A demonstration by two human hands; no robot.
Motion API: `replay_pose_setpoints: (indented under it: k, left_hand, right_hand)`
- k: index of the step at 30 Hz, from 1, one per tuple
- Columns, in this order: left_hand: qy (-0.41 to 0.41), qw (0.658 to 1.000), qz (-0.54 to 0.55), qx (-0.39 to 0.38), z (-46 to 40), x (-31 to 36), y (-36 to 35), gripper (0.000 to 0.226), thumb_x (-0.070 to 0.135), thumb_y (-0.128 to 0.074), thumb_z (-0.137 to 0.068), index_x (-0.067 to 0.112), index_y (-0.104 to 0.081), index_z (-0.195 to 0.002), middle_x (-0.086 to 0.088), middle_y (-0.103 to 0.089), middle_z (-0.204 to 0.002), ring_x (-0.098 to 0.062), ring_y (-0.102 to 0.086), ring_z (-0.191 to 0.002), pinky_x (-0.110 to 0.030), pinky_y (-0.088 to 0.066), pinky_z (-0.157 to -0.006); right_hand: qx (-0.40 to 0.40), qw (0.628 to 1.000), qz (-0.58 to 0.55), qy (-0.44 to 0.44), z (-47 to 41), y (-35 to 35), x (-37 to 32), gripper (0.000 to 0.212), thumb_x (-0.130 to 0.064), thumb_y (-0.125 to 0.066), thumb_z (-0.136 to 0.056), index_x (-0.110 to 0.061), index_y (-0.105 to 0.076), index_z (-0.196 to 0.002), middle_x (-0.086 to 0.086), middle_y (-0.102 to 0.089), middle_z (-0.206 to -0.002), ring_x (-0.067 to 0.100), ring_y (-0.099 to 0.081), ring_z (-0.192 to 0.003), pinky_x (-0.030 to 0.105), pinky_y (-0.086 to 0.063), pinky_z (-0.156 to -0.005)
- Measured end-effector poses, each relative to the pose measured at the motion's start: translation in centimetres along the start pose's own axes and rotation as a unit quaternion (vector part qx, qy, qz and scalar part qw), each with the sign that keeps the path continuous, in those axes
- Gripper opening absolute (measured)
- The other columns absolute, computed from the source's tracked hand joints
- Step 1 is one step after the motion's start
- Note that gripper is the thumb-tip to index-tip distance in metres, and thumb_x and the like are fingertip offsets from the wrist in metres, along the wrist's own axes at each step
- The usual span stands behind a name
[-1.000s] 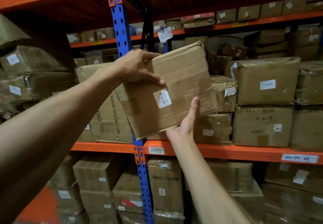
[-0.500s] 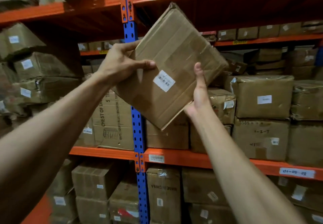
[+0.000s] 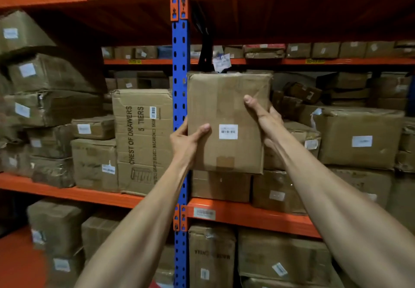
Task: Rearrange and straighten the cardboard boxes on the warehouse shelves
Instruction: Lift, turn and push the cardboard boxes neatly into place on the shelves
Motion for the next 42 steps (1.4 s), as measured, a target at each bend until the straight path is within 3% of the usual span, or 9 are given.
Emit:
replay_pose_setpoints:
  k: [7, 11, 14, 16, 19, 22, 26, 28, 42]
  left_hand:
    - [0.048, 0.997, -0.042, -0.045, -4.6, -10.6, -0.9, 0.069, 0.021, -0.09, -0.078, 0.017, -0.063, -0.142, -0.001, -0.078, -0.118, -0.017, -0.075, -0.104, -0.032, -0.064, -0.085]
    - [0.029, 0.991, -0.089, -0.096, -7.8, -13.8, -2.4, 0.077, 0.037, -0.086, -0.082, 0.023, -0.052, -0.15, 0.004, -0.074, -0.124, -0.015, -0.072, -0.112, -0.036, -0.061, -0.094]
    - [0.015, 0.978, -0.154, -0.139, -10.5, -14.7, -3.7, 0.079, 0.042, -0.08, -0.087, 0.024, -0.041, -0.154, 0.011, -0.066, -0.126, -0.004, -0.066, -0.113, -0.02, -0.059, -0.083]
    - [0.023, 0.967, -0.188, -0.169, -12.5, -15.9, -4.9, 0.089, 0.046, -0.079, -0.088, 0.022, -0.03, -0.158, 0.004, -0.058, -0.137, -0.012, -0.062, -0.121, -0.023, -0.056, -0.087]
    - [0.045, 0.95, -0.233, -0.202, -15.0, -17.8, -6.2, 0.1, 0.051, -0.076, -0.089, 0.023, -0.014, -0.162, 0.003, -0.05, -0.14, -0.017, -0.054, -0.126, -0.035, -0.052, -0.1]
    - [0.062, 0.941, -0.252, -0.218, -16.7, -19.2, -6.9, 0.099, 0.05, -0.072, -0.092, 0.023, -0.007, -0.162, -0.002, -0.048, -0.145, -0.02, -0.052, -0.128, -0.041, -0.048, -0.108]
    - [0.074, 0.938, -0.268, -0.207, -18.4, -20.8, -7.5, 0.095, 0.05, -0.069, -0.094, 0.024, -0.008, -0.162, -0.006, -0.05, -0.148, -0.024, -0.054, -0.129, -0.045, -0.048, -0.109]
    - [0.069, 0.937, -0.279, -0.197, -18.9, -21.1, -7.6, 0.093, 0.052, -0.068, -0.094, 0.025, -0.01, -0.162, -0.006, -0.051, -0.147, -0.023, -0.054, -0.128, -0.045, -0.048, -0.108]
    - [0.082, 0.932, -0.303, -0.182, -18.1, -22.0, -7.7, 0.09, 0.056, -0.065, -0.095, 0.024, -0.012, -0.159, -0.007, -0.052, -0.147, -0.025, -0.055, -0.126, -0.041, -0.049, -0.102]
  right_hand:
    - [-0.013, 0.999, 0.032, -0.014, -3.8, 0.5, 7.7, 0.108, -0.075, -0.087, -0.061, -0.028, -0.05, -0.151, 0.004, -0.07, -0.129, 0.021, -0.073, -0.105, 0.041, -0.064, -0.083]
    - [0.013, 0.992, 0.122, 0.015, -8.3, 0.0, 9.2, 0.117, -0.094, -0.072, -0.055, -0.034, -0.047, -0.153, 0.003, -0.061, -0.146, 0.027, -0.063, -0.127, 0.052, -0.054, -0.105]
    - [0.036, 0.97, 0.237, 0.041, -11.4, -0.8, 9.9, 0.127, -0.094, -0.06, -0.069, -0.025, -0.017, -0.167, 0.009, -0.035, -0.169, 0.035, -0.033, -0.154, 0.059, -0.03, -0.123]
    - [0.027, 0.946, 0.318, 0.056, -13.1, -0.8, 10.3, 0.125, -0.084, -0.059, -0.081, -0.022, 0.007, -0.167, 0.01, -0.004, -0.176, 0.037, -0.003, -0.161, 0.06, -0.01, -0.128]
    - [-0.02, 0.876, 0.477, 0.063, -15.4, -0.1, 10.6, 0.127, -0.085, -0.052, -0.083, -0.015, 0.014, -0.165, 0.011, 0.022, -0.173, 0.04, 0.027, -0.155, 0.057, 0.015, -0.124]
    - [-0.071, 0.815, 0.572, 0.065, -17.6, 0.0, 10.8, 0.131, -0.093, -0.041, -0.08, -0.01, 0.017, -0.164, 0.018, 0.007, -0.174, 0.035, 0.012, -0.16, 0.056, 0.021, -0.123]
    - [-0.064, 0.798, 0.591, 0.101, -19.1, -0.8, 9.9, 0.126, -0.089, -0.048, -0.082, -0.004, -0.005, -0.164, 0.023, -0.041, -0.161, 0.041, -0.04, -0.147, 0.055, -0.028, -0.123]
    - [-0.046, 0.787, 0.602, 0.125, -19.7, -0.9, 9.6, 0.119, -0.087, -0.052, -0.082, -0.002, -0.019, -0.159, 0.023, -0.052, -0.152, 0.042, -0.05, -0.138, 0.052, -0.04, -0.114]
    - [-0.04, 0.799, 0.58, 0.155, -20.2, 0.4, 11.8, 0.116, -0.09, -0.043, -0.084, 0.0, -0.027, -0.157, 0.022, -0.05, -0.154, 0.039, -0.048, -0.141, 0.046, -0.035, -0.117]
Point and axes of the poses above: each hand's wrist, its own z-axis away from the middle knuckle, its own y-axis out of the back of the hand, x = y × z, the point moved 9 cm from there along -z, towards the middle knuckle
